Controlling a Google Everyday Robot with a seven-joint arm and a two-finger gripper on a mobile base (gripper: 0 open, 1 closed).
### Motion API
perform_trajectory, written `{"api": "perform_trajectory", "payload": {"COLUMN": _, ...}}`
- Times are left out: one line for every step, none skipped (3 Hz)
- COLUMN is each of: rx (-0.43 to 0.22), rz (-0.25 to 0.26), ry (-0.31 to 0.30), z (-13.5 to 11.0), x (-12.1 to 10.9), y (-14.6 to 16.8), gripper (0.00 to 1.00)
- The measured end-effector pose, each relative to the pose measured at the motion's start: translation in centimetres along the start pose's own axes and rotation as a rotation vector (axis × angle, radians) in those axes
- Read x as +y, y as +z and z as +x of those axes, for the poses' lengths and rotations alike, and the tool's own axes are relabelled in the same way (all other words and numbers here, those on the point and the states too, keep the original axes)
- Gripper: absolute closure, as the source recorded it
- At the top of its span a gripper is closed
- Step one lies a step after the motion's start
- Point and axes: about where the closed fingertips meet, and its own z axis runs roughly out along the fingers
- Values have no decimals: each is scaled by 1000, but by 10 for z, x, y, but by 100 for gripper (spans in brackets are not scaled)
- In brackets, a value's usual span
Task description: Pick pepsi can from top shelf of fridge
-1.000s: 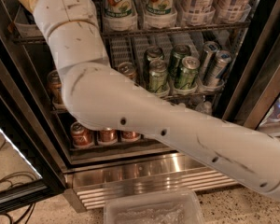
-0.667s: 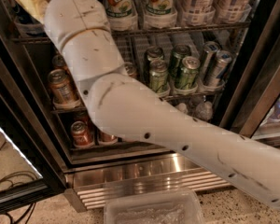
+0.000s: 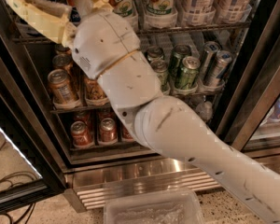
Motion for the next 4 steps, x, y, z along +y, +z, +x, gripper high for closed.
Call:
{"api": "perform_trajectory", "payload": {"rx": 31, "rz": -99, "ry": 48, "z": -11, "x": 6, "y": -29, "gripper": 100}}
{"api": "perform_trajectory", "payload": {"rx": 128, "rz": -168, "ry": 65, "z": -17, "x": 6, "y": -57, "gripper": 100}}
{"api": "perform_trajectory", "payload": {"rx": 259, "rz": -218, "ry": 83, "z": -16, "x": 7, "y": -86, "gripper": 100}}
{"api": "perform_trajectory", "payload": {"rx": 371, "rz": -291, "ry": 135, "z": -8, "x": 20, "y": -117, "gripper": 100}}
